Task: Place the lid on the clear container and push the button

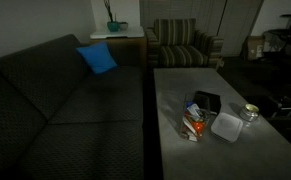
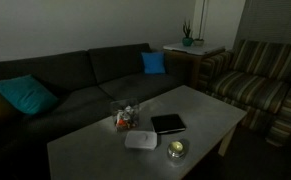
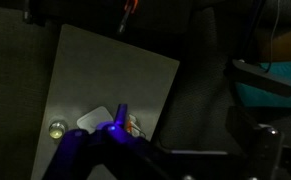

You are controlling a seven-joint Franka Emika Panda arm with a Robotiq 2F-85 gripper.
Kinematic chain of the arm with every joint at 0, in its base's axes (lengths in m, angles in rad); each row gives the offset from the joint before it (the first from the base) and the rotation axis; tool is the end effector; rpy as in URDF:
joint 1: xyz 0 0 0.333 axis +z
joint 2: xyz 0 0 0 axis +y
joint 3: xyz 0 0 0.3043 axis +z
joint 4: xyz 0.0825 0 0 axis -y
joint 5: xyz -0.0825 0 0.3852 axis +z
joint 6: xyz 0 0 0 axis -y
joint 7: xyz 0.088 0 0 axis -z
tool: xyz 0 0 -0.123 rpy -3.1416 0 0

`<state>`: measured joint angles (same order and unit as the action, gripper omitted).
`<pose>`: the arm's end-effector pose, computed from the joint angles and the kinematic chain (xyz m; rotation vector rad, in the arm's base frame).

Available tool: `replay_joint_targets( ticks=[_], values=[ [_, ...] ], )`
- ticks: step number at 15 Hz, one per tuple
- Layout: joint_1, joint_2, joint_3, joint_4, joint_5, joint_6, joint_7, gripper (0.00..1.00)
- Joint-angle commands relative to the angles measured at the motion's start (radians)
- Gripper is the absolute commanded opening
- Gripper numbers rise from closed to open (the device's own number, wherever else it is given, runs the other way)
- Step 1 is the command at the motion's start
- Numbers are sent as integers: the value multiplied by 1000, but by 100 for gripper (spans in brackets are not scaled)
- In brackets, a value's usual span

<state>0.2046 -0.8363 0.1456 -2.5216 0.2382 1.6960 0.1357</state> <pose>0.2844 0.1367 0.5117 -3.0073 -0.2080 0.0320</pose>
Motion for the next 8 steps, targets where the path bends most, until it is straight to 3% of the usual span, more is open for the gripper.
replay_joint_targets(
  ticks=[1, 8],
  values=[
    [-19, -1, 13, 3, 9, -5, -11, 100],
    [-19, 59, -2, -5, 12, 36, -52, 100]
  ],
)
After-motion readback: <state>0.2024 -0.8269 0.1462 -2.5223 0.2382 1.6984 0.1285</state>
